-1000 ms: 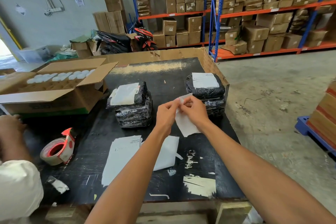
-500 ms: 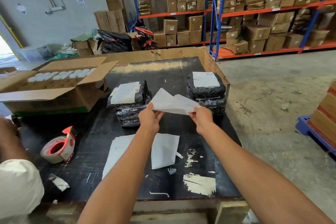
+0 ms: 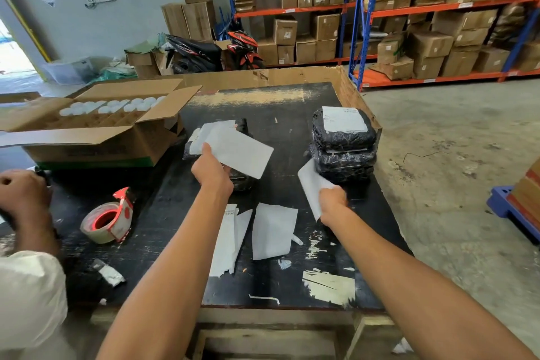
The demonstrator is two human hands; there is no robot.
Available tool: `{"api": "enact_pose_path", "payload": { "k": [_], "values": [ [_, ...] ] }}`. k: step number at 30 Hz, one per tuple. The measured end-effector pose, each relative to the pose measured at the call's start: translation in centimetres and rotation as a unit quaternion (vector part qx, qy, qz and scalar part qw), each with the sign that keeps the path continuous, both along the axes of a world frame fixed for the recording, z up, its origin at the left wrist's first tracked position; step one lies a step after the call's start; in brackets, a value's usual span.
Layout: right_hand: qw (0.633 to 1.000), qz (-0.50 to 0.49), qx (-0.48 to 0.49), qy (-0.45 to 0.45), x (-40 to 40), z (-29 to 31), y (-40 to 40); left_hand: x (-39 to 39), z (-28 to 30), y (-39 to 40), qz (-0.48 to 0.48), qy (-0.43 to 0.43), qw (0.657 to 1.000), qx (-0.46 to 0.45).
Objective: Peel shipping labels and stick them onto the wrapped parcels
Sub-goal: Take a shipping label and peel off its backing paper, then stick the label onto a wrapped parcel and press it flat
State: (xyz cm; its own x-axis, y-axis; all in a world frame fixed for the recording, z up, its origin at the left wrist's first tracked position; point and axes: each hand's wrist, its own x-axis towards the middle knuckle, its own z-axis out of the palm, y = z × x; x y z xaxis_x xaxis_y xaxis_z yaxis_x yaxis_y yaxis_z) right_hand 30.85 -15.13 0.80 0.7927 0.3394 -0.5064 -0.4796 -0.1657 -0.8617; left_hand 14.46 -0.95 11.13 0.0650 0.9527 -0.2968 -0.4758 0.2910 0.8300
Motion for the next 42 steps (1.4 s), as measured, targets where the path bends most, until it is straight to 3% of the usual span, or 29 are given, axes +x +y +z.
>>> {"api": "enact_pose_path", "payload": {
  "k": [3, 7, 10, 12, 15, 18, 20, 24, 28, 35, 39, 42],
  "values": [
    [0.965, 0.252, -0.017, -0.07, -1.6, -1.1, 0.3, 0.1, -0.2, -0.7, -0.03, -0.003, 1.0, 0.005],
    [0.917, 0.348, -0.039, -0.189, -3.2, -1.0, 0.5, 0.7, -0.7, -2.0, -0.064, -0.003, 0.998, -0.005],
    [0.918, 0.245, -0.072, -0.305, -3.2, 0.1, 0.1, 0.9, -1.1, -2.3, -0.083, 0.019, 0.996, -0.012],
    [0.897, 0.128, -0.019, -0.423, -3.3, 1.3, -1.0, 1.0, -1.4, -2.1, -0.087, 0.041, 0.995, -0.009],
    [0.789, 0.16, 0.05, -0.591, -3.6, 2.8, -1.7, 1.6, -1.4, -2.3, -0.081, 0.059, 0.995, -0.013],
    [0.66, 0.209, -0.038, -0.721, -4.5, 3.5, -0.9, 2.9, -1.2, -3.3, -0.092, 0.063, 0.993, -0.023],
    [0.62, 0.189, -0.102, -0.755, -4.7, 3.4, 0.0, 3.7, -1.1, -4.1, -0.114, 0.059, 0.991, -0.026],
    [0.653, 0.132, -0.117, -0.737, -4.3, 3.9, 0.6, 4.4, -0.6, -5.5, -0.168, 0.019, 0.985, -0.03],
    [0.726, 0.135, -0.105, -0.666, -3.9, 4.6, 0.4, 4.0, 0.1, -6.9, -0.273, -0.017, 0.961, -0.05],
    [0.854, 0.12, -0.058, -0.502, -3.1, 7.3, 0.3, 3.1, -1.2, -6.6, -0.355, -0.054, 0.932, -0.049],
    [0.921, 0.199, 0.087, -0.325, -1.8, 7.5, -0.2, 2.8, -1.5, -6.6, -0.341, 0.067, 0.937, -0.034],
    [0.932, 0.247, 0.169, -0.203, -1.5, 7.7, -0.4, 3.1, -2.2, -7.0, -0.284, 0.029, 0.958, 0.002]
  ]
}}
